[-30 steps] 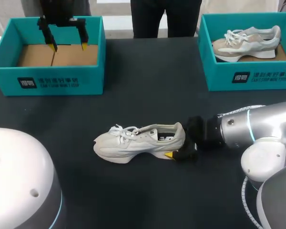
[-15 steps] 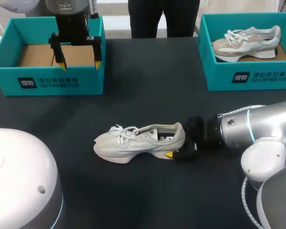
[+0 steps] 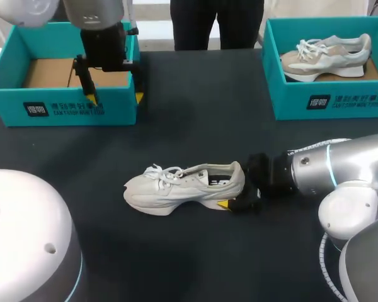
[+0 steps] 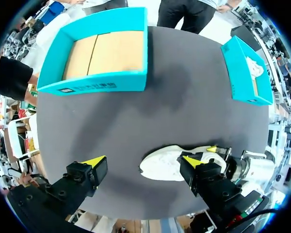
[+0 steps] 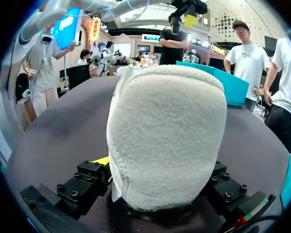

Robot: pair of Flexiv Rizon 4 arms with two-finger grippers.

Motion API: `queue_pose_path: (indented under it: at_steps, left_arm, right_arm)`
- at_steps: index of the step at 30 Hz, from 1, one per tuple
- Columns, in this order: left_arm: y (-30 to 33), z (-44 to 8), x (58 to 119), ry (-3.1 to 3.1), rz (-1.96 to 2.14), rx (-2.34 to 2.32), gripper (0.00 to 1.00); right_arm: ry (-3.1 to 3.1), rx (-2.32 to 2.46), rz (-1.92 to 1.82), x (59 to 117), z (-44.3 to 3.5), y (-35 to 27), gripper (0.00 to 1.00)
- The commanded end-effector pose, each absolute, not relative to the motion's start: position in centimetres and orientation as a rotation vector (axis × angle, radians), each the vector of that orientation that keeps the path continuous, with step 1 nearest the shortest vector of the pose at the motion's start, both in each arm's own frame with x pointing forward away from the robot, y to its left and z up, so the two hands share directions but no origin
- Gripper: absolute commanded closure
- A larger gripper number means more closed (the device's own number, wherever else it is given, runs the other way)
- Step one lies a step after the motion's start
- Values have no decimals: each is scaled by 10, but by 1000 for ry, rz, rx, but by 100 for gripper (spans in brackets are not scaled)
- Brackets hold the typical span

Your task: Take the shoe out of the shoebox, open the shoe tongue, remove and reinsert the insole, then place the shoe into the shoebox

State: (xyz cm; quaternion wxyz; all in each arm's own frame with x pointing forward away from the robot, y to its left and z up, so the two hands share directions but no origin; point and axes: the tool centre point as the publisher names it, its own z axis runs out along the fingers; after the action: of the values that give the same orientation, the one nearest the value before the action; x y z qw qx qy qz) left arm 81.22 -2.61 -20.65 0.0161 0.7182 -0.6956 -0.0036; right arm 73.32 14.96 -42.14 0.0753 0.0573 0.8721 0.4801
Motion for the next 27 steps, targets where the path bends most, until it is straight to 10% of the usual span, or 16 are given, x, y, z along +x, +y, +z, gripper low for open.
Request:
queue_pose_path:
  at_steps: [1, 27]
  left_arm:
    - [-56, -226, 786, -2168, 5, 2252, 0]
    - [-174, -320, 724, -2408, -117, 2020, 0]
  right_arm:
    - [2617, 173, 1435, 735, -425, 154, 100]
    - [2617, 173, 1435, 735, -425, 154, 100]
